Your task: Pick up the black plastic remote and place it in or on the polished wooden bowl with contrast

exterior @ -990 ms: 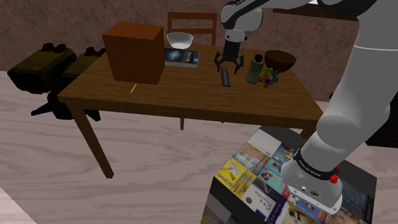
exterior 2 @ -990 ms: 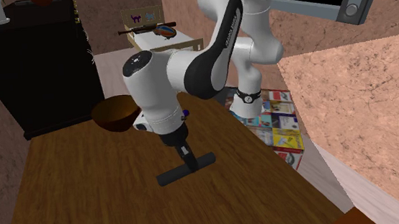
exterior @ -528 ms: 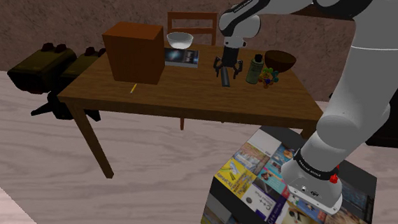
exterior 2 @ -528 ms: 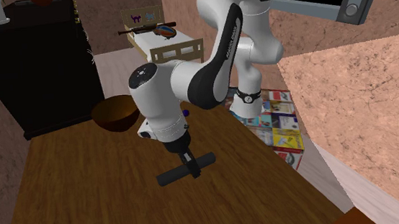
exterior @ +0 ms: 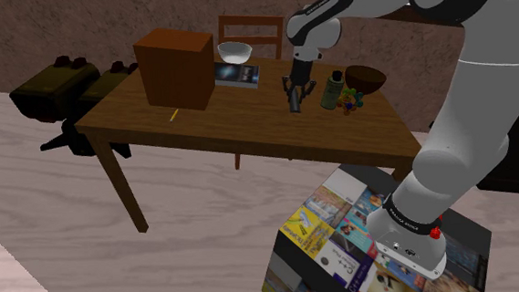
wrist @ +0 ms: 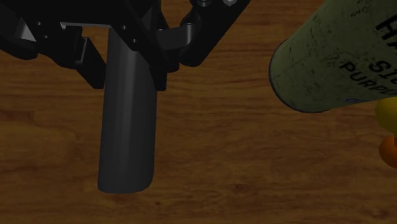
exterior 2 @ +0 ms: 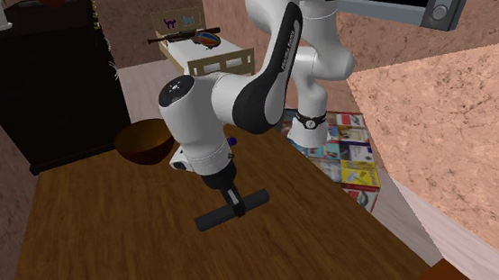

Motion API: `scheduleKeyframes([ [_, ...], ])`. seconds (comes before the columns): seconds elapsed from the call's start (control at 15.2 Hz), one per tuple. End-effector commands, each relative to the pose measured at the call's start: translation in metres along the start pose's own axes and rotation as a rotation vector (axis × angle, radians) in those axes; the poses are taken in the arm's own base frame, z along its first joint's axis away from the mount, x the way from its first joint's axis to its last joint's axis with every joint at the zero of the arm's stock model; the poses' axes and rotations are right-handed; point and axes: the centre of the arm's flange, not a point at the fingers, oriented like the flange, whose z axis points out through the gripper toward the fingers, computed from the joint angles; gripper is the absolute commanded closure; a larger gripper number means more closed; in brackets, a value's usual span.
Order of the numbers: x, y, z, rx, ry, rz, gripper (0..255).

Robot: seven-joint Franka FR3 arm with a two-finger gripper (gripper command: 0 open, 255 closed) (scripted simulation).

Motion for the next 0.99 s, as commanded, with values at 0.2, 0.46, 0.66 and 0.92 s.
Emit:
scheduleKeyframes([
  [0.2, -0.002, -0.005, 0.006, -0.003, -0.01, -0.005, 255],
  [0.46, -0.003, -0.004, 0.001, -0.004, -0.009, -0.005, 255],
  [0.66, -0.006, -0.004, -0.014, -0.004, -0.009, -0.005, 255],
  [0.92, -0.011, -0.005, -0.035, -0.004, -0.009, -0.005, 255],
])
